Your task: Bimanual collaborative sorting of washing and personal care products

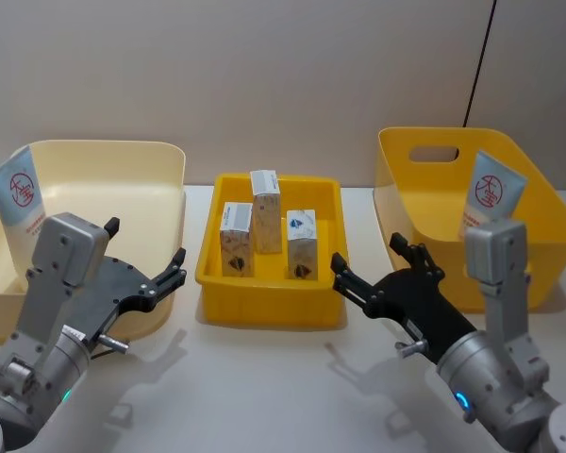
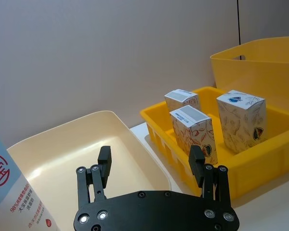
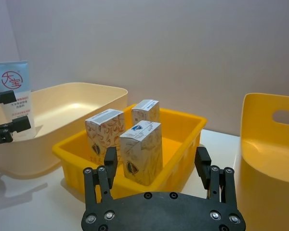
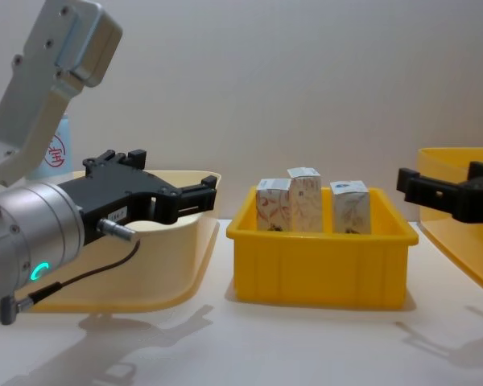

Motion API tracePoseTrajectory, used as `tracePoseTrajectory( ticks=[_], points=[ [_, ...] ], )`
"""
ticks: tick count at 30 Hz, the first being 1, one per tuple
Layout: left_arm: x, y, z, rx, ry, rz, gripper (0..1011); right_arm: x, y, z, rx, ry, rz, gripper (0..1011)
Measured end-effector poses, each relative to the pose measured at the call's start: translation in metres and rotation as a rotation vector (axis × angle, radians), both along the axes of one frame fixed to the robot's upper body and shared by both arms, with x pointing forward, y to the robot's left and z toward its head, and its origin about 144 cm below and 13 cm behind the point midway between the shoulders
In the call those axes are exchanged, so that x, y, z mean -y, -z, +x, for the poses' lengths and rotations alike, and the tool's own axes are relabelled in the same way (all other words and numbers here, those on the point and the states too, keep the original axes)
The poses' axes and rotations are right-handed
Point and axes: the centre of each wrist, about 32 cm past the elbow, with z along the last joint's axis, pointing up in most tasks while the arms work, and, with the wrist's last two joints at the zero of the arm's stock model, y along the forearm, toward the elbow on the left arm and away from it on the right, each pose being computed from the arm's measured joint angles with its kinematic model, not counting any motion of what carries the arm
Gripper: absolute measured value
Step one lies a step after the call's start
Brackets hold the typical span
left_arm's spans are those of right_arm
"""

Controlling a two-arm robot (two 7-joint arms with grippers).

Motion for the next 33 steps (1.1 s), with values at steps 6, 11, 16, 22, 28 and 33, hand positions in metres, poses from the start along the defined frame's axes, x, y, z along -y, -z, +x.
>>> tracePoseTrajectory(
  ticks=[6,11,16,22,28,33],
  points=[
    [0.0,0.0,0.0,0.0,0.0,0.0,1003,-0.005,-0.004,0.011,-0.022,-0.012,-0.006,1001],
    [0.0,0.0,0.0,0.0,0.0,0.0,1003,-0.009,-0.007,0.02,-0.036,-0.017,-0.018,1001],
    [0.0,0.0,0.0,0.001,0.0,0.0,1003,-0.013,-0.01,0.029,-0.05,-0.02,-0.033,1001],
    [0.0,0.0,0.0,0.0,0.0,0.0,1003,-0.019,-0.013,0.039,-0.059,-0.022,-0.055,1001],
    [0.0,0.0,0.0,-0.001,0.0,0.0,1003,-0.028,-0.018,0.051,-0.068,-0.015,-0.087,1001],
    [0.0,0.0,0.0,-0.001,0.0,0.0,1003,-0.033,-0.02,0.057,-0.078,-0.006,-0.104,1001]
  ],
)
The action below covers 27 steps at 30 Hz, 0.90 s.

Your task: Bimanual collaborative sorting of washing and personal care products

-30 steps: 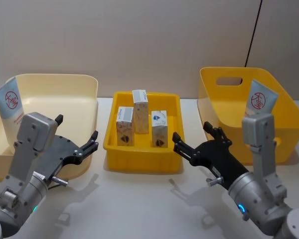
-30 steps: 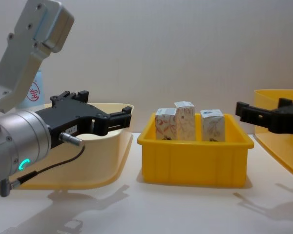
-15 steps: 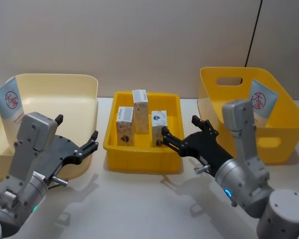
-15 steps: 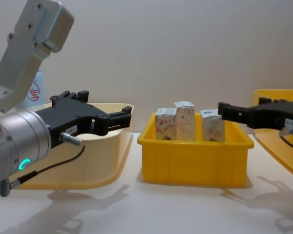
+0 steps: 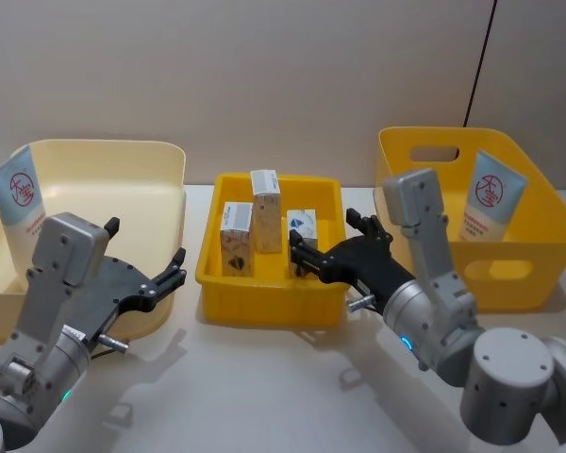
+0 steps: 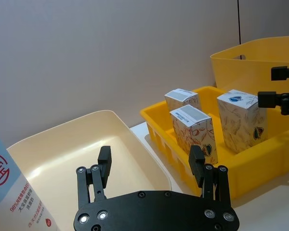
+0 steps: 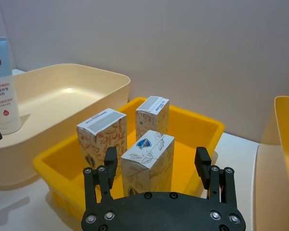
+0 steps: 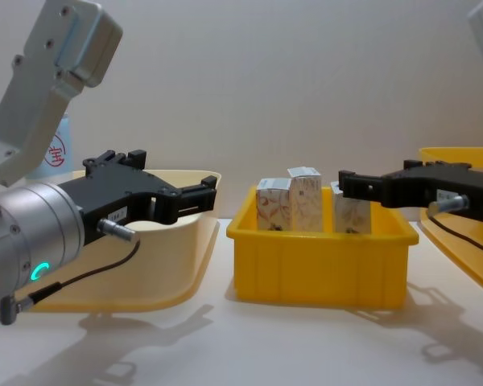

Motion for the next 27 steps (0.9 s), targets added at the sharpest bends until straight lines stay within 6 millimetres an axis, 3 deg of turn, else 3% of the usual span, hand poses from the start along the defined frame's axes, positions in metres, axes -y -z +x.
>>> tracePoseTrajectory(
  ticks=[27],
  points=[
    [0.0,0.0,0.0,0.0,0.0,0.0,1003,-0.019,0.0,0.027,-0.065,0.002,0.004,1001]
  ],
)
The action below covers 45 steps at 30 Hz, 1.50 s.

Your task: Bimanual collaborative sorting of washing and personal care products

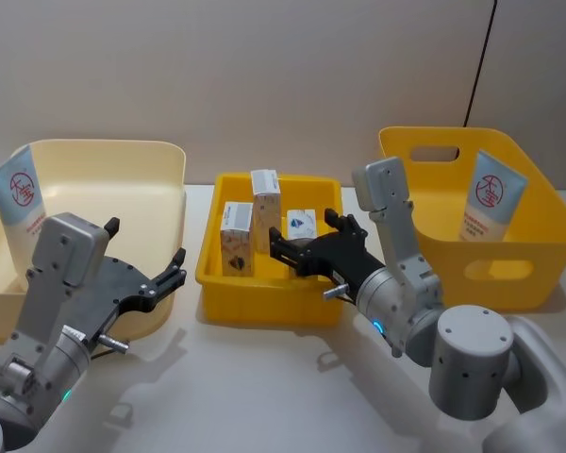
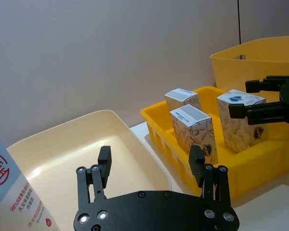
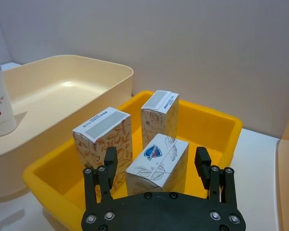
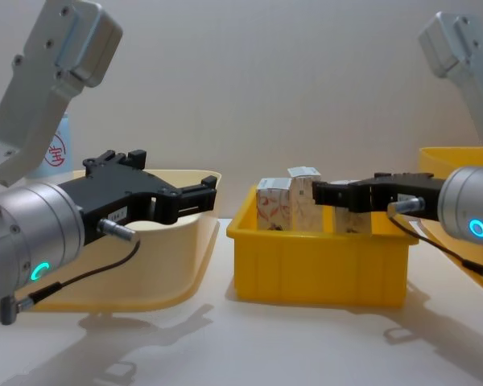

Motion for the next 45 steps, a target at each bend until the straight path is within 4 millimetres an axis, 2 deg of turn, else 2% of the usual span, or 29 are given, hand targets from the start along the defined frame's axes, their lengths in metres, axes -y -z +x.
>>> tracePoseTrajectory(
  ticks=[25,32,38,39,41,42,45],
  points=[
    [0.0,0.0,0.0,0.0,0.0,0.0,1003,-0.01,0.005,0.001,-0.056,0.033,-0.011,1001],
    [0.0,0.0,0.0,0.0,0.0,0.0,1003,-0.011,0.006,0.0,-0.059,0.043,-0.015,869],
    [0.0,0.0,0.0,0.0,0.0,0.0,1003,-0.011,0.006,-0.001,-0.06,0.047,-0.016,688],
    [0.0,0.0,0.0,0.0,0.0,0.0,1003,-0.012,0.006,-0.001,-0.06,0.047,-0.016,630],
    [0.0,0.0,0.0,0.0,0.0,0.0,1003,-0.012,0.006,-0.001,-0.06,0.049,-0.017,593],
    [0.0,0.0,0.0,0.0,0.0,0.0,1003,-0.012,0.006,-0.001,-0.06,0.049,-0.017,538],
    [0.0,0.0,0.0,0.0,0.0,0.0,1003,-0.012,0.006,-0.001,-0.06,0.051,-0.018,506]
  ],
)
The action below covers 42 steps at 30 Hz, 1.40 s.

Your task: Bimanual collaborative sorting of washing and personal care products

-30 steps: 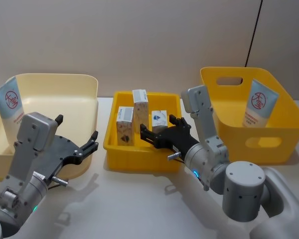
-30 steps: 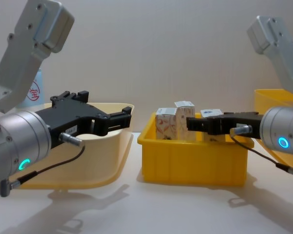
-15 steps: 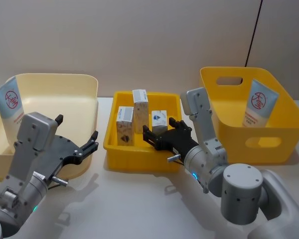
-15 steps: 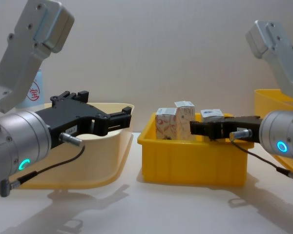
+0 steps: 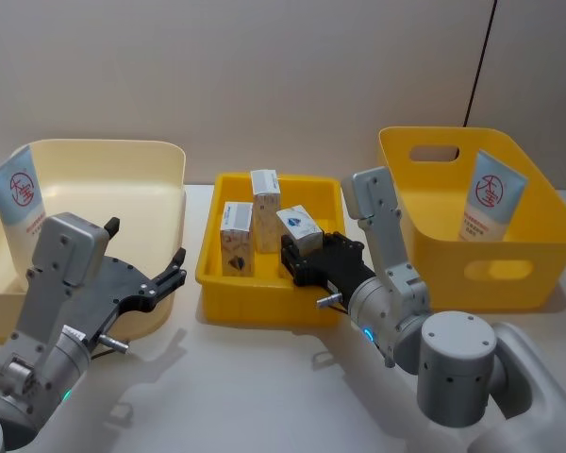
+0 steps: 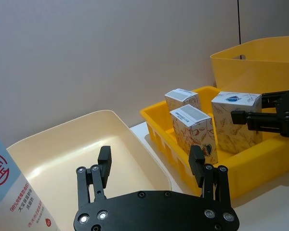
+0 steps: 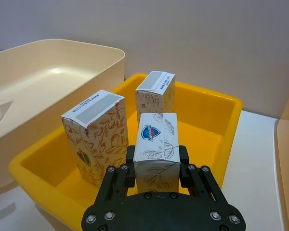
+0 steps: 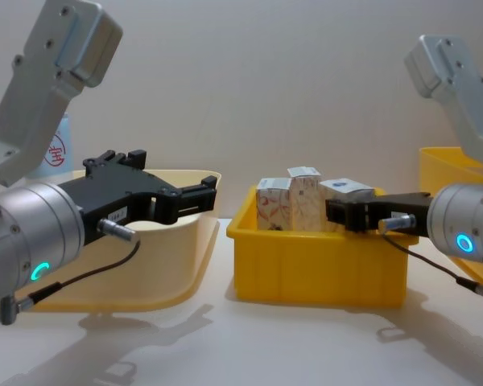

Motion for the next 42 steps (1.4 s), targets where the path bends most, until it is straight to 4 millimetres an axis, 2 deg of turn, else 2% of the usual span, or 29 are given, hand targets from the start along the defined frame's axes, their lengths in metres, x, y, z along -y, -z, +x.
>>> tracePoseTrajectory(
  ticks=[6,25,42],
  points=[
    [0.0,0.0,0.0,0.0,0.0,0.0,1003,0.0,0.0,0.0,0.004,0.001,0.0,457],
    [0.0,0.0,0.0,0.0,0.0,0.0,1003,0.008,-0.004,-0.001,0.187,-0.016,0.031,454],
    [0.0,0.0,0.0,0.0,0.0,0.0,1003,0.033,-0.021,-0.003,0.439,0.051,0.061,454]
  ],
)
